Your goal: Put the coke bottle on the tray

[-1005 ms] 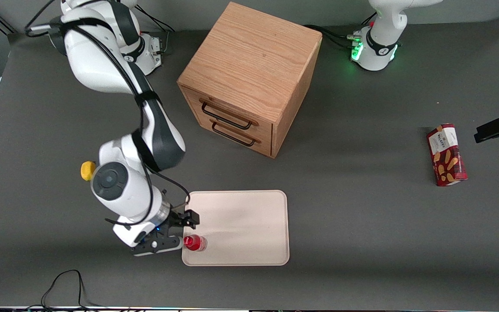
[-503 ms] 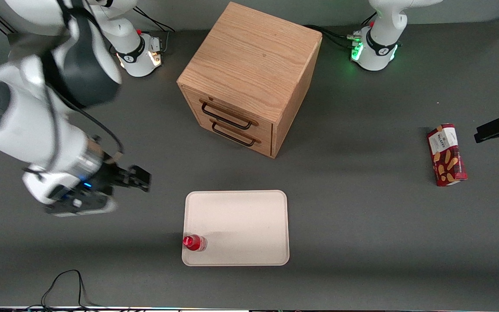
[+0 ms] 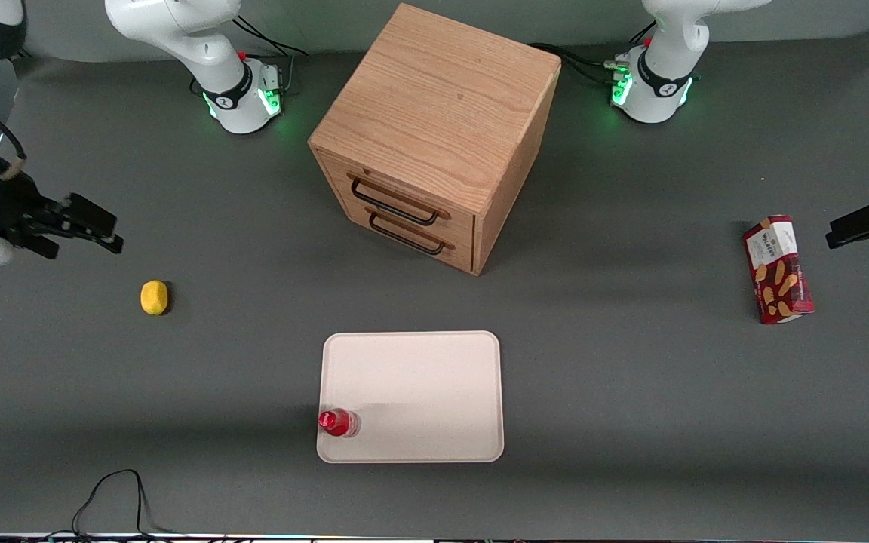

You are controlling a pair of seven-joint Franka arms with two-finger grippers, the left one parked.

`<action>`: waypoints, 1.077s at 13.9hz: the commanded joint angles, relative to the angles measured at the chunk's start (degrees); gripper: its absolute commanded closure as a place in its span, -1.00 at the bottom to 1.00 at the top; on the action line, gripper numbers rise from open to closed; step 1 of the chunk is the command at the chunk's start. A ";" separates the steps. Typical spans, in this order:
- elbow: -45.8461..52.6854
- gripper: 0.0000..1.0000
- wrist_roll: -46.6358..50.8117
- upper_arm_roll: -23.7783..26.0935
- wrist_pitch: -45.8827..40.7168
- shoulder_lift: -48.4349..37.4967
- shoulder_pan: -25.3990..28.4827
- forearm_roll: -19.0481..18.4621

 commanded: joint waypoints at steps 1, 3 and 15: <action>-6.93 -1.00 -3.48 0.84 1.43 -5.69 -2.39 -1.01; -8.35 -1.00 -4.63 0.57 1.34 -6.84 -3.19 -1.97; -9.14 -1.00 -8.76 1.71 -0.15 -7.02 -6.71 -4.61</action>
